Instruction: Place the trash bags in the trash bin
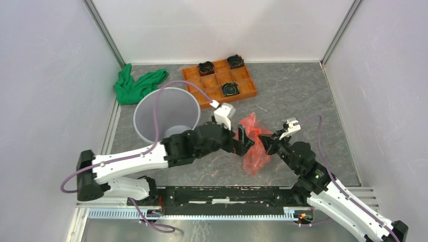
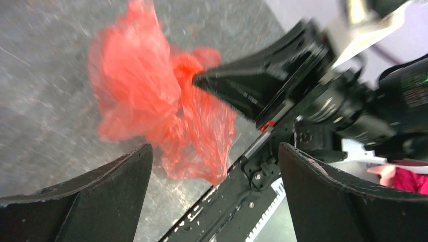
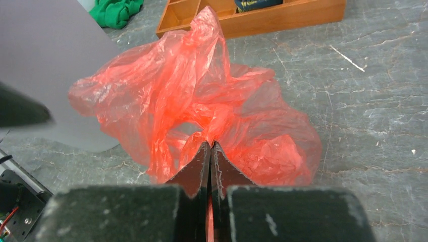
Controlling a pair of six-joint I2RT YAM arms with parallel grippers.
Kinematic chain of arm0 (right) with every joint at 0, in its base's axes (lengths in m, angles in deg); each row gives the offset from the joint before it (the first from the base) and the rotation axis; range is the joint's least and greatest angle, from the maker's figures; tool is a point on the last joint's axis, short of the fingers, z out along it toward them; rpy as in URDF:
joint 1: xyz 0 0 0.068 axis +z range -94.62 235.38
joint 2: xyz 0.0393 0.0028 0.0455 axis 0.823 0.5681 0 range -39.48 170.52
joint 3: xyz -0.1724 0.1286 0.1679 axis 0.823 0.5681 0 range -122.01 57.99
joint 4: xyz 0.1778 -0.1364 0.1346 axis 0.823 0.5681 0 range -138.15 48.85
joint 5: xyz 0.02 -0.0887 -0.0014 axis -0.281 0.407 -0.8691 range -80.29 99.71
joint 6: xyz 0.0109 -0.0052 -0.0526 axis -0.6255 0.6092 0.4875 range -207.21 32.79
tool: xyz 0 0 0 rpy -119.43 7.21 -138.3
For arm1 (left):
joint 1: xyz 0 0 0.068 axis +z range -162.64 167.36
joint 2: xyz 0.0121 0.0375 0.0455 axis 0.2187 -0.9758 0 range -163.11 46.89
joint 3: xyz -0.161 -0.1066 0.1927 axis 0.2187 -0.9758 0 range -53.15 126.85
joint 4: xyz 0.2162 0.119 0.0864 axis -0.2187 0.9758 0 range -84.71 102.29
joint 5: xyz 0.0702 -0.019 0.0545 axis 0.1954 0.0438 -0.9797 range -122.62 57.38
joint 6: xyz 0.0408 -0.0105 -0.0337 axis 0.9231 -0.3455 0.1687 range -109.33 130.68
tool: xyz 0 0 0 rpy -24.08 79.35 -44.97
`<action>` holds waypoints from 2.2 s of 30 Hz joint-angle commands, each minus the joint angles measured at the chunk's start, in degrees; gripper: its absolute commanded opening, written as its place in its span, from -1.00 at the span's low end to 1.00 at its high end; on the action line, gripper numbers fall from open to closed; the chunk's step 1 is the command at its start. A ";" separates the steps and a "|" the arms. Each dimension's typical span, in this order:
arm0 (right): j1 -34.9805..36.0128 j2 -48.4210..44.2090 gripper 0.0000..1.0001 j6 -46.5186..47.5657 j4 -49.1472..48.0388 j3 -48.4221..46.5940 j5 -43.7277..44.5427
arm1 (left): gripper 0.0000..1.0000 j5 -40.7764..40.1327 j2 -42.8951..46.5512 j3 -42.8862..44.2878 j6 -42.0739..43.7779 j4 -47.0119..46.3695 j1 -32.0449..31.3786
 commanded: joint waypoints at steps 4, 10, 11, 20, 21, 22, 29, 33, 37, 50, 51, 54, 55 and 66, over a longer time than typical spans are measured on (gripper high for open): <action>0.07 -2.96 -0.99 2.92 -0.65 -4.05 0.21 | 1.00 -7.60 -3.22 -4.88 -9.50 -4.21 -3.98; 0.10 -6.80 -0.99 4.73 -2.52 -1.68 -5.27 | 1.00 -17.08 -6.14 -3.57 -14.13 1.40 -1.71; 0.11 -7.57 -0.99 4.21 -3.47 -1.05 -6.12 | 1.00 -15.80 -7.21 -3.23 -13.86 0.19 -0.95; 0.11 -8.93 -0.99 2.82 0.16 -2.06 -9.69 | 0.30 -14.08 -10.29 -4.20 -10.70 -5.40 2.97; 0.12 -9.32 -0.98 3.05 1.46 -2.32 -9.20 | 0.08 -15.55 -10.12 -3.31 -10.09 -3.62 2.98; 0.13 -9.91 -0.99 3.46 2.96 -2.72 -7.82 | -0.13 -17.28 -9.71 -2.61 -9.52 -1.49 2.96; 0.10 -10.00 -0.99 4.24 15.40 -4.32 5.62 | -0.96 -21.40 -0.50 -6.12 -3.98 -0.60 3.39; 0.04 -7.32 -0.89 2.71 17.91 -3.39 7.19 | -0.96 -20.48 3.01 -7.19 -1.71 -1.42 3.48; 0.11 -2.80 -0.38 3.94 16.22 -3.11 -0.49 | -0.96 -15.32 5.48 -9.99 1.93 -6.00 3.91; 0.08 3.00 0.76 25.86 15.74 -16.91 -10.14 | -0.96 1.00 3.73 -7.31 12.53 -6.23 4.21; 0.10 3.72 0.76 28.12 14.46 -16.92 -13.50 | -0.96 2.36 3.77 -6.96 13.51 -5.96 4.22; 0.11 4.95 0.76 31.62 11.16 -16.58 -18.44 | -0.96 6.08 3.97 -5.93 16.43 -4.92 4.28; 0.07 5.31 0.76 32.48 10.54 -16.63 -19.11 | -0.96 7.12 4.14 -5.65 17.09 -4.58 4.22; 0.08 10.16 0.77 40.04 6.59 -18.72 -26.27 | -0.96 13.51 5.42 -4.90 20.92 -3.39 4.21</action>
